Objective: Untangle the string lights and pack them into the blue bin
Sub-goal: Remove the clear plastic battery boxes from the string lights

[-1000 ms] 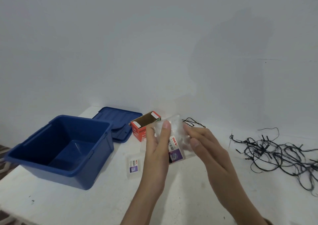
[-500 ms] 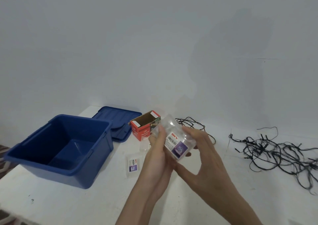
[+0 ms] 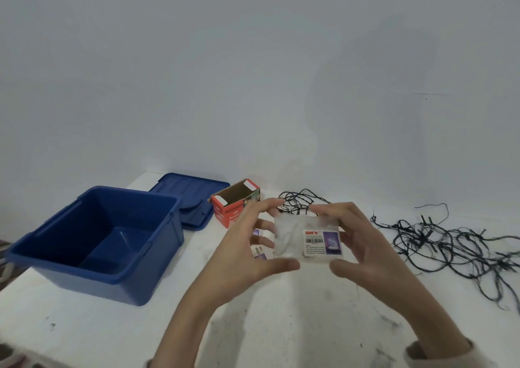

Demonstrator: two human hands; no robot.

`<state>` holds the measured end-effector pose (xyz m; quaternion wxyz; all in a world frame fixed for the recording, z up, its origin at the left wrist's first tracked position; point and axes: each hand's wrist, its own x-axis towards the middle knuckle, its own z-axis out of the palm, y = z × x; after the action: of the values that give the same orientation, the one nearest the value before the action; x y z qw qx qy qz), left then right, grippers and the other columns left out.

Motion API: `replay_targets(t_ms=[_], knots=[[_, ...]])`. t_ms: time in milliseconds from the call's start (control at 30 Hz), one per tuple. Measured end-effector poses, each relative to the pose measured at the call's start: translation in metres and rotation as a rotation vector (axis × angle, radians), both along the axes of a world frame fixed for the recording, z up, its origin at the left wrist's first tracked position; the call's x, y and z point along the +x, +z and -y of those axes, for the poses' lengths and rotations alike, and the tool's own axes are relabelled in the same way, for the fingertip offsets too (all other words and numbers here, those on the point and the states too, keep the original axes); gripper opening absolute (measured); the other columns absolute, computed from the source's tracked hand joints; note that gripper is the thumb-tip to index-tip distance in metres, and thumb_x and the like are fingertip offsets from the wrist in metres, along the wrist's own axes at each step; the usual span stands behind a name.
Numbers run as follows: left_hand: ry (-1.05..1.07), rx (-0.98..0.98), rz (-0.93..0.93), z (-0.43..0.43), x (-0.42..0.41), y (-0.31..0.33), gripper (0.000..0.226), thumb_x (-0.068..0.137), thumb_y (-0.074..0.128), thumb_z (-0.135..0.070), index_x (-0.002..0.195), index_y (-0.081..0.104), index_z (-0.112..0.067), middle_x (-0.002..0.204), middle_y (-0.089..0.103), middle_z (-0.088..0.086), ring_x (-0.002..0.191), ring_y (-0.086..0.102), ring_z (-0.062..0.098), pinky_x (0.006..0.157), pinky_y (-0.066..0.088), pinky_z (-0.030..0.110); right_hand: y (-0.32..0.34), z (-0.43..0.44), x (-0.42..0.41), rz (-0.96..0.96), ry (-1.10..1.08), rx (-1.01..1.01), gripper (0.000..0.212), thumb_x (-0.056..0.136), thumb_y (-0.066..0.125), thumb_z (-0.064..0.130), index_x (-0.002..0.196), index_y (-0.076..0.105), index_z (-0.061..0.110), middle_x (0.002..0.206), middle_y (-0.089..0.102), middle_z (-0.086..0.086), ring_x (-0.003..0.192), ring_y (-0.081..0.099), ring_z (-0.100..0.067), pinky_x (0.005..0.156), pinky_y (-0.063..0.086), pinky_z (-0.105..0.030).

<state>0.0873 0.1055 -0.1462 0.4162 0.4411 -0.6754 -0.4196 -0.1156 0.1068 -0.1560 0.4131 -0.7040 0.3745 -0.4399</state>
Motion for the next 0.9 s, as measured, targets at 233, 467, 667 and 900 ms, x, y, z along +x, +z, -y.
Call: replay_targets(t_ms=[233,467,667,900], knots=[[-0.026,0.048,0.098,0.002,0.01,-0.007,0.061,0.061,0.087,-0.023,0.107,0.049,-0.038,0.119,0.051,-0.013,0.095,0.052,-0.006,0.079,0.047,0.01,-0.001,-0.002,0.001,0.018,0.031,0.023,0.08,0.057,0.057,-0.007,0.12,0.056,0.043,0.108,0.063,0.008,0.112,0.056,-0.015,0.098,0.044,-0.025],[0.023,0.07,0.086,-0.001,0.015,-0.012,0.058,0.061,0.086,-0.02,0.102,0.05,-0.038,0.12,0.05,-0.013,0.098,0.052,0.002,0.074,0.047,0.01,-0.007,0.001,0.007,0.124,0.045,0.048,0.081,0.059,0.057,-0.011,0.123,0.052,0.038,0.108,0.055,-0.007,0.111,0.054,-0.019,0.096,0.046,-0.026],[-0.005,-0.105,0.392,-0.007,0.013,-0.017,0.076,0.071,0.079,-0.033,0.124,0.028,-0.053,0.122,0.026,-0.039,0.116,0.022,-0.02,0.083,0.03,-0.002,-0.021,0.008,0.018,0.127,0.068,0.063,0.082,0.059,0.058,-0.011,0.124,0.051,0.038,0.106,0.057,-0.004,0.113,0.053,-0.02,0.101,0.043,-0.029],[0.092,-0.168,0.84,-0.005,0.017,-0.05,0.065,0.078,0.067,-0.044,0.134,0.035,-0.036,0.132,0.043,-0.018,0.122,0.034,0.004,0.103,0.02,0.024,-0.053,0.011,0.039,-0.162,0.103,0.165,0.075,0.065,0.06,-0.005,0.126,0.047,0.037,0.116,0.056,0.016,0.118,0.049,-0.004,0.098,0.039,-0.018]])
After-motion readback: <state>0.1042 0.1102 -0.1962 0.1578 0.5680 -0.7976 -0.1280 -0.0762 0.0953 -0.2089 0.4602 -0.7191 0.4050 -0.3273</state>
